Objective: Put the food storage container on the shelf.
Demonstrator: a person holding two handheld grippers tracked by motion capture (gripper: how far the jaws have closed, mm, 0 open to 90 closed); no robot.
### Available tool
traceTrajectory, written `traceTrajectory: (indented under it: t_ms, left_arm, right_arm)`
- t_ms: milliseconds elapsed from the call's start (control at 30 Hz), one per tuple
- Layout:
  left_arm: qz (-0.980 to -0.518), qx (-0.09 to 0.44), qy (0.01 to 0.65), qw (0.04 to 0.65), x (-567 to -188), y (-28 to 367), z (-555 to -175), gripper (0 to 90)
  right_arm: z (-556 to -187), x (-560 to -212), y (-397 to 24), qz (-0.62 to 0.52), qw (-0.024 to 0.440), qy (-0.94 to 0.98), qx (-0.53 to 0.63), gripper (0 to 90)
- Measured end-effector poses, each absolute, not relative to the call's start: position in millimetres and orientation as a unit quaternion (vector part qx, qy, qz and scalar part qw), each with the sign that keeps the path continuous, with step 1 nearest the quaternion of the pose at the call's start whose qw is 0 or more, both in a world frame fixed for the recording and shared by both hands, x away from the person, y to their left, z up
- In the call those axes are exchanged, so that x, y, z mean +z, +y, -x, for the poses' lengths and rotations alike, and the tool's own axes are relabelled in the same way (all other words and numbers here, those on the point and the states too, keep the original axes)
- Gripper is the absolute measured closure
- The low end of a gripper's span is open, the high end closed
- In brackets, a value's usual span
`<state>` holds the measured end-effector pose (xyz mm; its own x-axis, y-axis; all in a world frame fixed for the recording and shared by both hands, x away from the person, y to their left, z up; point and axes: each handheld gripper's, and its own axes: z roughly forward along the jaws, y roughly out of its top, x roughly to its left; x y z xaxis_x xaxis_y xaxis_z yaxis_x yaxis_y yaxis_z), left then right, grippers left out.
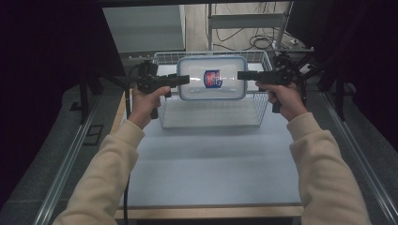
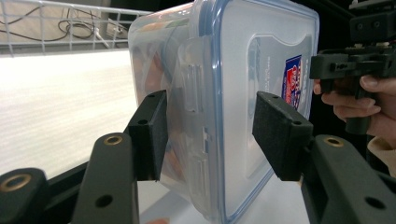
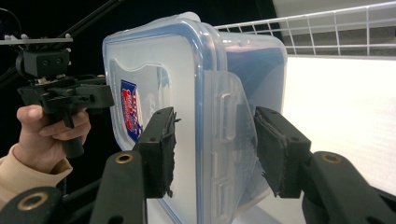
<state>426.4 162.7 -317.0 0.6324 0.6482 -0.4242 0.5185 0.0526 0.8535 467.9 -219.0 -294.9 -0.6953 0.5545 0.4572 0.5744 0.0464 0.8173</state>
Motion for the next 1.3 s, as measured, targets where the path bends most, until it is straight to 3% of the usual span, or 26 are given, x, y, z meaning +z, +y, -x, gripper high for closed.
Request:
traceTrajectory:
  t_ms: [333, 700, 1067, 1300]
  left_arm:
    - [-0.677, 0.043, 0.434, 0.592, -317.3, 167.3, -449.8, 46.6]
    - [-0.668, 0.038, 0.460, 0.584, -319.9, 171.2, -477.8, 45.9]
    - [-0.641, -0.002, 0.497, 0.585, -320.2, 171.2, -488.8, 46.4]
    - [-0.624, -0.015, 0.516, 0.586, -326.8, 169.7, -498.4, 41.8]
  right_arm:
    - [-491.4, -285.6, -214.1, 0.401, 0.015, -0.724, -0.561, 50.2]
    - [-526.1, -297.4, -208.0, 0.423, 0.043, -0.714, -0.556, 50.0]
    - [-537.1, -297.4, -207.5, 0.450, 0.055, -0.702, -0.549, 48.4]
    - [-540.9, -302.2, -205.1, 0.472, 0.054, -0.690, -0.546, 46.8]
